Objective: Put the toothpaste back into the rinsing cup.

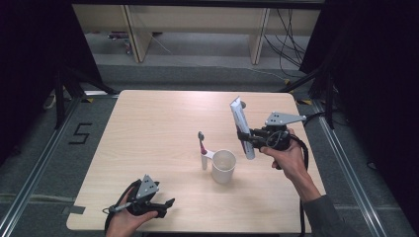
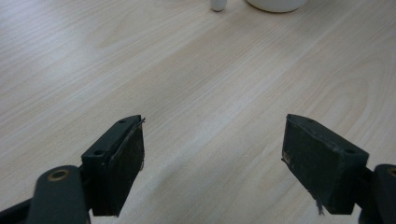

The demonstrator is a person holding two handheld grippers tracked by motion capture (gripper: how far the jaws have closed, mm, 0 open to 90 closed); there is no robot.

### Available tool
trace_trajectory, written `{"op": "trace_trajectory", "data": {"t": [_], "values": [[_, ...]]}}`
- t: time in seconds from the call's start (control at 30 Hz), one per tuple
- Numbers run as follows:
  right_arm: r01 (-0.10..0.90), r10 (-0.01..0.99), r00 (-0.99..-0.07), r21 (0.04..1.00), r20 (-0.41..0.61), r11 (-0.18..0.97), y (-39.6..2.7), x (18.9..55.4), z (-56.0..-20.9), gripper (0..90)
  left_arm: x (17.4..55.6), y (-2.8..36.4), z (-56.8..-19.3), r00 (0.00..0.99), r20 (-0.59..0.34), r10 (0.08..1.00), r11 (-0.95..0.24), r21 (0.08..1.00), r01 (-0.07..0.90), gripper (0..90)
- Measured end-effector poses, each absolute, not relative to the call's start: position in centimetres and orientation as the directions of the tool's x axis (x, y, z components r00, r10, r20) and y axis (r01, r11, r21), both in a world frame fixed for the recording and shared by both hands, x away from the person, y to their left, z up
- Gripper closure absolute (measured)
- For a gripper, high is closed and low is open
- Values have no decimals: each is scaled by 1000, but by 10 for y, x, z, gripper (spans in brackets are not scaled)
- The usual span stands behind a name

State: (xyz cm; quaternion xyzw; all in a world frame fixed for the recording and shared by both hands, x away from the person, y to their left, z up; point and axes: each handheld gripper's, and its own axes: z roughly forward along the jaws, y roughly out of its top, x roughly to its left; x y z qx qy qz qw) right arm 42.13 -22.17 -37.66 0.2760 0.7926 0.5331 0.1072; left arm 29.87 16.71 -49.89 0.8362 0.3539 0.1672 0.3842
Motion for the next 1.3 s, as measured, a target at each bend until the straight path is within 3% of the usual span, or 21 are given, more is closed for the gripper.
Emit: {"op": "trace_trajectory", "data": {"t": [0.07, 0.47, 0.77, 1.13, 1.3], "values": [[280, 541, -835, 922, 98, 267, -218, 422, -376, 771, 299, 167, -499, 689, 3, 724, -448, 762, 468, 207], [293, 501, -854, 927, 142, 236, -196, 418, -379, 771, 300, 169, -500, 686, 6, 727, -449, 760, 470, 206], [261, 488, -866, 932, 110, 253, -183, 419, -383, 771, 300, 169, -500, 686, 6, 728, -447, 762, 469, 207], [308, 474, -864, 922, 169, 233, -176, 417, -394, 770, 299, 169, -500, 686, 8, 728, -449, 761, 468, 206], [285, 471, -871, 926, 141, 249, -175, 418, -401, 770, 299, 169, -500, 688, 7, 726, -452, 759, 469, 206]]}}
